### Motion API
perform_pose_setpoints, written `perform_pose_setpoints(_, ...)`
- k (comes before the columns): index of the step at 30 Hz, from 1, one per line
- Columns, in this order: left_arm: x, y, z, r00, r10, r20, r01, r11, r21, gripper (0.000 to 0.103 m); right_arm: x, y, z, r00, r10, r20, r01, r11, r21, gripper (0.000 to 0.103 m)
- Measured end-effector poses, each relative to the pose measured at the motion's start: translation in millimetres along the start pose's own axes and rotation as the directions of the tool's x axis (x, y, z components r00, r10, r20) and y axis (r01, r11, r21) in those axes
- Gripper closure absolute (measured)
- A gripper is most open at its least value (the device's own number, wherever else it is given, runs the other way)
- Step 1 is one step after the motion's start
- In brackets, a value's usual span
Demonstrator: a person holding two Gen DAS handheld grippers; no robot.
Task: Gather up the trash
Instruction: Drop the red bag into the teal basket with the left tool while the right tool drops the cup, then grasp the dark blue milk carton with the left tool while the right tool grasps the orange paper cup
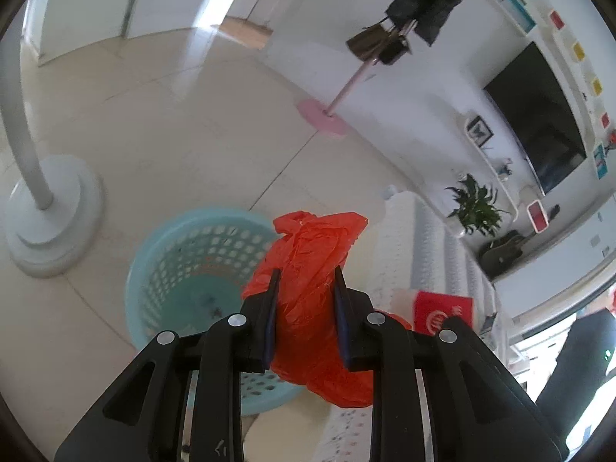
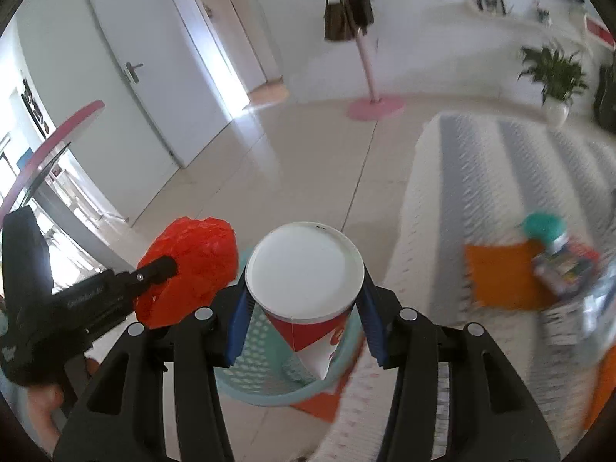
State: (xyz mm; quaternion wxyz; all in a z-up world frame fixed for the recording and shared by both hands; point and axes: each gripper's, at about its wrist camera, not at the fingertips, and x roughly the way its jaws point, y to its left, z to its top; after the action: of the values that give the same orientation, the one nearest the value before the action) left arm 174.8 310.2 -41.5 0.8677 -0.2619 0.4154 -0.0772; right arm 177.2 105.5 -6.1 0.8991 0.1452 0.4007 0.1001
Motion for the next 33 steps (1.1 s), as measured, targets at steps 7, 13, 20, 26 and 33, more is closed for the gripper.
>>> perform_pose_setpoints(7, -3, 12, 5, 0.997, 0.079, 0.000, -0.079, 0.997, 0.003, 0.055, 36, 13, -3, 0.996, 0.039, -0.079, -0.037, 0.999, 0.024, 0.054)
perform_pose_setpoints(13, -10, 10, 5, 0.997, 0.070, 0.023, -0.070, 0.997, 0.006, 0.053, 26, 13, -10, 0.996, 0.064, -0.064, -0.065, 0.998, -0.002, 0.051)
perform_pose_setpoints(20, -13, -19, -1, 0.999, -0.028, 0.037, 0.026, 0.998, 0.056, 0.042, -23, 0, -16, 1.000, 0.024, 0.007, -0.023, 0.998, -0.059, 0.051)
perform_pose_setpoints(26, -18, -68, -15, 0.991, -0.119, 0.061, 0.109, 0.984, 0.141, 0.039, -85, -29, -2, 0.993, -0.020, 0.115, 0.027, 0.998, -0.057, 0.051)
perform_pose_setpoints(33, -14, -160, -51, 0.962, -0.272, -0.009, 0.258, 0.899, 0.354, 0.032, -164, -83, -1, 0.964, -0.131, 0.231, 0.149, 0.987, -0.061, 0.051)
